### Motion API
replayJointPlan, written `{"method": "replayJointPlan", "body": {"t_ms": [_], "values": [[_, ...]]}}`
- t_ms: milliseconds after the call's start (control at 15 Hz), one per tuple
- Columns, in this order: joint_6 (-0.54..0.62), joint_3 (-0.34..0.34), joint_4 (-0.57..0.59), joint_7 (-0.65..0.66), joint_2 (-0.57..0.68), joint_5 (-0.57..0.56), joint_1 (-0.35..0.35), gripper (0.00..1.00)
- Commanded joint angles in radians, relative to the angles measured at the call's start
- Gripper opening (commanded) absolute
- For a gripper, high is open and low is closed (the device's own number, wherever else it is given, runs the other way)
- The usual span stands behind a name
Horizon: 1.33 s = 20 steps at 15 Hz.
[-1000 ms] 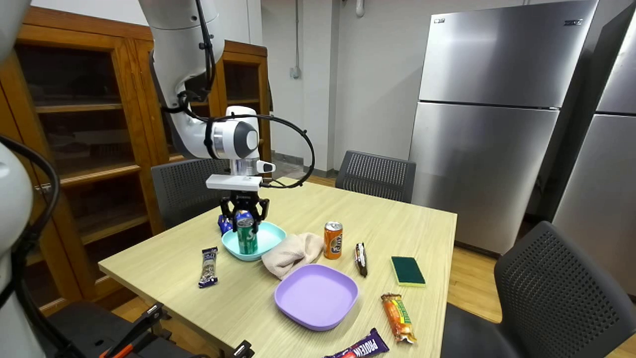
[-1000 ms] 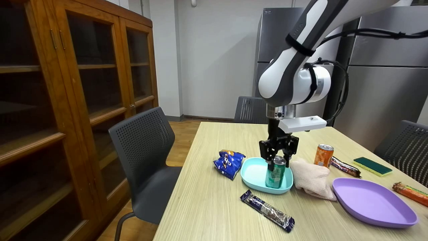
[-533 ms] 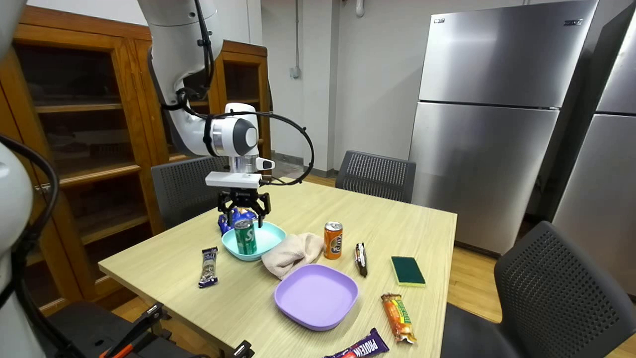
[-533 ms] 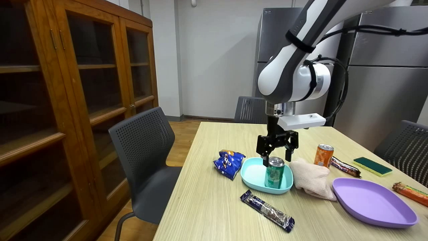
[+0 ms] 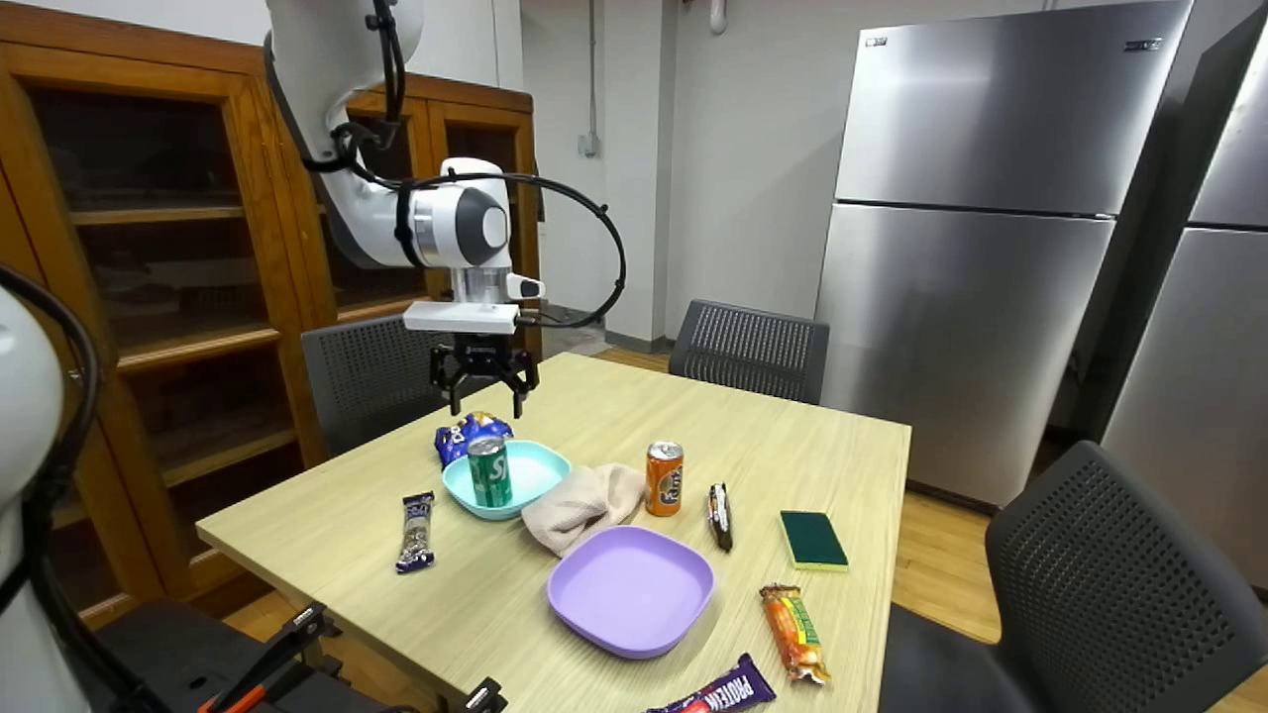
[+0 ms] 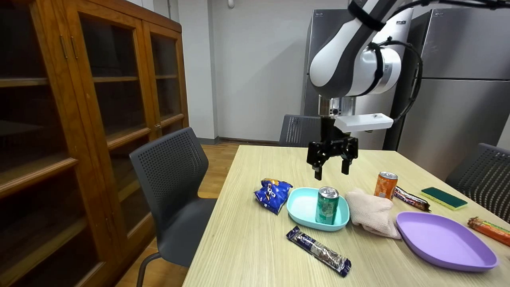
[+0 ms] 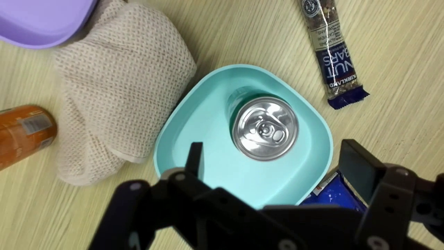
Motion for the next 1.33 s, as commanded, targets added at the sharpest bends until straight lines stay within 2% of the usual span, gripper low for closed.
{"method": "replayJointPlan", "body": {"t_ms": [0, 467, 1267], "values": [[-0.048, -0.022, -0.039, -0.024, -0.086, -0.025, -0.018, 1.00], [-0.017, -0.075, -0.054, -0.039, -0.110, -0.006, -0.088, 1.00], [-0.013, -0.161, -0.007, -0.022, -0.038, 0.002, -0.192, 1.00]]}}
